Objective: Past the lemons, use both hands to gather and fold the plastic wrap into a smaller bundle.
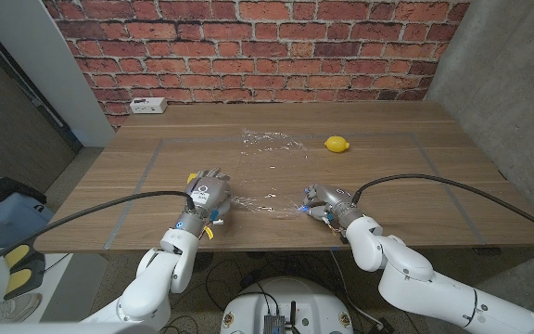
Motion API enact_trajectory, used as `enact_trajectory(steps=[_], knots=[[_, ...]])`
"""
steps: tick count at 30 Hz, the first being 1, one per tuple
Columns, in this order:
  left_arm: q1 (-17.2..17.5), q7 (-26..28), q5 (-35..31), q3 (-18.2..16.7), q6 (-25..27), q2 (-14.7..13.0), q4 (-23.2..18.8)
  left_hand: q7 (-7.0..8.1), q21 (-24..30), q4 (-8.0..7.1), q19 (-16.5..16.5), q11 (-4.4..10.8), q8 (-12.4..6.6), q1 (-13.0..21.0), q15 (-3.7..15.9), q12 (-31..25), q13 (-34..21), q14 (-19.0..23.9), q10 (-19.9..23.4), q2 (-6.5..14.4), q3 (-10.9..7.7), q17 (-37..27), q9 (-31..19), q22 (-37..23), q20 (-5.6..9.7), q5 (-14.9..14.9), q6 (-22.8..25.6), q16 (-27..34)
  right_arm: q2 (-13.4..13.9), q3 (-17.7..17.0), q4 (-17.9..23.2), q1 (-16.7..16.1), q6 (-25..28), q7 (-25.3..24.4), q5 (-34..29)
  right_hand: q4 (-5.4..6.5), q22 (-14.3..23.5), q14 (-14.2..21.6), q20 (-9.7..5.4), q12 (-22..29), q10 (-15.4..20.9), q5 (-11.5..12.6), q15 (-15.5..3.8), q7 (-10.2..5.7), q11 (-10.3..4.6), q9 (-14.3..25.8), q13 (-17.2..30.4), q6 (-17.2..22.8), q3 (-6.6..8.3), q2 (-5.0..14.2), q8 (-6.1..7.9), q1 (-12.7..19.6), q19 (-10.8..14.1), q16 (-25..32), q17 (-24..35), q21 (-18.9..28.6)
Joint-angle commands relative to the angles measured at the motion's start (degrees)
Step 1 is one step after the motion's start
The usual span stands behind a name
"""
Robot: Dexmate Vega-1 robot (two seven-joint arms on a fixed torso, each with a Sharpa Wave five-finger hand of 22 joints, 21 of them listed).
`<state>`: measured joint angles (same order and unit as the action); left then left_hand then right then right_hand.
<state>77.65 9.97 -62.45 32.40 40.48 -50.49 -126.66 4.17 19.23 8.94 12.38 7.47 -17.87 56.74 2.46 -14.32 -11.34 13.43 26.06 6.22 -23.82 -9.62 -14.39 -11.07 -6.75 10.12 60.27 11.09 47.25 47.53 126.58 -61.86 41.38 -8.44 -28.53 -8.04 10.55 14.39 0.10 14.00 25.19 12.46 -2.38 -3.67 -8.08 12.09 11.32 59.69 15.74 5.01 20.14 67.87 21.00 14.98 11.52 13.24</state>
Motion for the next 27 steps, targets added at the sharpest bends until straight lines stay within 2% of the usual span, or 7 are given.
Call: enact_trajectory(steps=[1, 7, 17, 20, 27], knots=[[0.9, 0.66, 0.23, -0.3, 1.81, 0.28, -1.3, -2.47, 0.36, -0.42, 0.42, -0.62, -0.55, 0.05, 2.21, 0.83, -0.34, 0.07, -1.0, 2.04, 0.26, -0.28, -1.78, -0.29, -0.08, -0.06, -0.61, -0.28, -0.58, -4.68, -0.36, -5.44, -5.72, -9.21, 2.24, 0.06, 0.12, 0.8, 0.03, 0.29, 0.88, -0.21, -7.11, 0.36, 0.36, 0.39, 0.11, 0.2, -0.31, 0.75, 0.25, -0.05, 0.85, 0.38, 0.21, 0.45], [2.96, 3.91, 1.61, -1.55, 2.02, 0.5, -2.85, -2.69, 0.48, -1.33, 0.55, -0.76, -1.01, -0.29, 1.6, 1.27, -0.61, -0.33, -1.97, 3.6, 0.24, -0.53, -3.43, -0.41, -0.12, 0.32, -2.3, -0.3, -0.59, -6.82, 0.58, -8.63, -6.61, -13.85, 1.83, 0.16, 0.13, 0.83, 0.04, 0.1, 0.83, -0.26, -7.18, 0.52, 0.52, 0.47, 0.12, 0.0, -0.37, 1.21, 0.16, 0.03, 0.94, 0.45, 0.32, 0.47], [5.05, 7.1, 5.09, -3.8, -0.21, -0.68, -4.95, -3.65, 0.59, -0.85, 0.54, -0.35, -3.08, 0.34, 1.99, 1.17, -0.88, -0.36, -1.53, 3.44, -0.12, -0.41, -5.6, -0.53, 0.48, 0.62, -1.39, -0.41, -0.98, -9.38, 2.69, -12.77, -6.96, -18.68, 0.73, 0.05, 0.14, 0.93, 0.19, -0.04, 1.09, -0.34, -7.05, 0.63, 0.66, 0.87, 0.14, 0.49, -0.58, 1.37, 0.54, 0.26, 1.06, 0.52, 0.38, 0.48], [5.41, 8.08, 5.41, -4.3, -0.69, -0.94, -5.42, -4.01, 0.59, -0.43, 0.39, -0.58, -4.15, 0.95, 1.99, 1.16, -0.99, -0.35, -1.37, 3.42, -0.22, -0.36, -6.65, -0.57, 0.52, 0.71, -0.82, -0.39, -1.37, -9.9, 3.41, -13.77, -6.37, -20.02, -0.1, 0.03, 0.14, 0.93, 0.18, -0.15, 1.1, -0.38, -7.0, 0.69, 0.59, 0.96, 0.14, 0.58, -0.72, 1.36, 0.62, 0.29, 0.99, 0.54, 0.4, 0.43], [6.43, 9.17, 5.72, -5.59, -1.49, -1.84, -7.07, -4.42, 0.59, -0.3, 0.22, -0.68, -5.2, 1.31, 1.83, 1.21, -1.1, -0.67, -1.34, 3.42, -0.13, -0.37, -8.0, -0.62, 0.43, 0.75, -0.88, -0.45, -1.89, -10.62, 4.75, -15.33, -5.07, -21.59, -1.97, 0.04, 0.13, 0.76, 0.3, -0.34, 1.11, -0.42, -7.04, 0.68, 0.46, 1.18, 0.15, 0.79, -0.99, 1.37, 0.82, 0.27, 0.94, 0.5, 0.45, 0.38]])
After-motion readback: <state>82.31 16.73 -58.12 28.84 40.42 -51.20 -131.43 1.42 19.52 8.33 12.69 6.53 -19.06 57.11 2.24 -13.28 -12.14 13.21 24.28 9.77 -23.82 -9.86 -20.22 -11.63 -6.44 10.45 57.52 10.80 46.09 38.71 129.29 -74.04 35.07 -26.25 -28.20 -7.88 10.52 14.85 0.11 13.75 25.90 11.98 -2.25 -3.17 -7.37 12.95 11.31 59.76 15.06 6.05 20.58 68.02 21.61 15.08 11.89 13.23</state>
